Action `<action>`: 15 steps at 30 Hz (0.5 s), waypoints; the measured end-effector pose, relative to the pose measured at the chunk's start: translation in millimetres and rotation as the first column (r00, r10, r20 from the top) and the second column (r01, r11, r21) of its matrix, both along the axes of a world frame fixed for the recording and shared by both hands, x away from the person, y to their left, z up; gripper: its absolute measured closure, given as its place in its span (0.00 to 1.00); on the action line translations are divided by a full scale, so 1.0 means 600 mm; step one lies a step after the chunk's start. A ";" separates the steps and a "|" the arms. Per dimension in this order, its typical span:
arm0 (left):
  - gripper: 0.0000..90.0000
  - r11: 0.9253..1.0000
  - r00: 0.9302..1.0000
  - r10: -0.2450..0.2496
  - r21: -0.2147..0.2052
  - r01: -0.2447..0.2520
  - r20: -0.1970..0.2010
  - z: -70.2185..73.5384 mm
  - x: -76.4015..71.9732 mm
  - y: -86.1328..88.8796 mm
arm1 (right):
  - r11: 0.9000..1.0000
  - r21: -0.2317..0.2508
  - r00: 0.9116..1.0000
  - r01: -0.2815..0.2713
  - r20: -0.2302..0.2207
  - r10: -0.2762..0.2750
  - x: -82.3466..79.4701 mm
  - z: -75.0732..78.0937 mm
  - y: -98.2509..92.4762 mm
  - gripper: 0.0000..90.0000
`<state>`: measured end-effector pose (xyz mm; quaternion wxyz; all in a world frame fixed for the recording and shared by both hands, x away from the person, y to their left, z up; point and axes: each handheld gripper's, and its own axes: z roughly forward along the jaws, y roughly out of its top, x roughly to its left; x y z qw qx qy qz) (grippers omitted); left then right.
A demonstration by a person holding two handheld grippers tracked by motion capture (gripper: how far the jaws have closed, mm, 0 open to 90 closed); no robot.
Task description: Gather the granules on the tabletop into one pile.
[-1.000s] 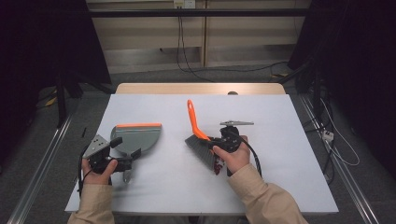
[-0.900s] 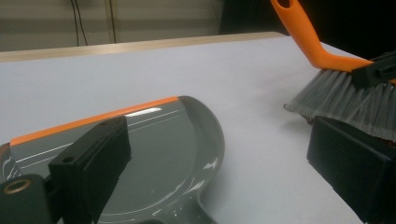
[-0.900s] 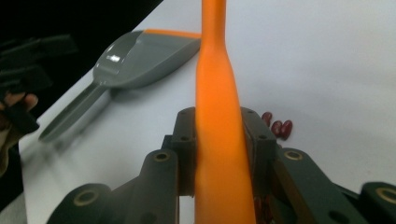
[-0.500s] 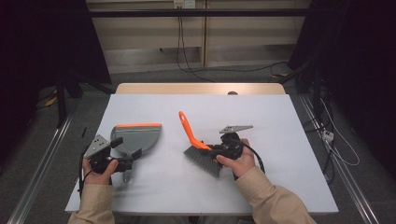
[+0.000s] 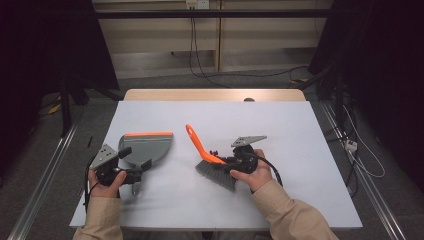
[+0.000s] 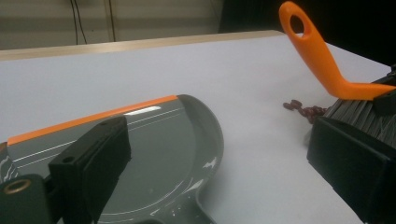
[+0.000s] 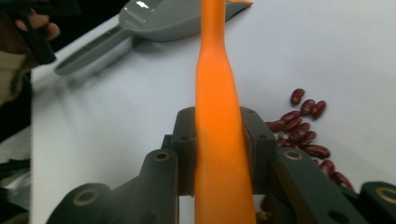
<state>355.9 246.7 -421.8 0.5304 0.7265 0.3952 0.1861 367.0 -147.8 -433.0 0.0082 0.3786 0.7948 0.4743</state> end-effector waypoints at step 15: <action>0.07 1.000 1.000 -0.001 0.000 0.001 -0.002 -0.001 0.002 0.001 | 0.999 0.047 0.997 -0.009 0.072 0.006 0.042 0.033 -0.011 0.79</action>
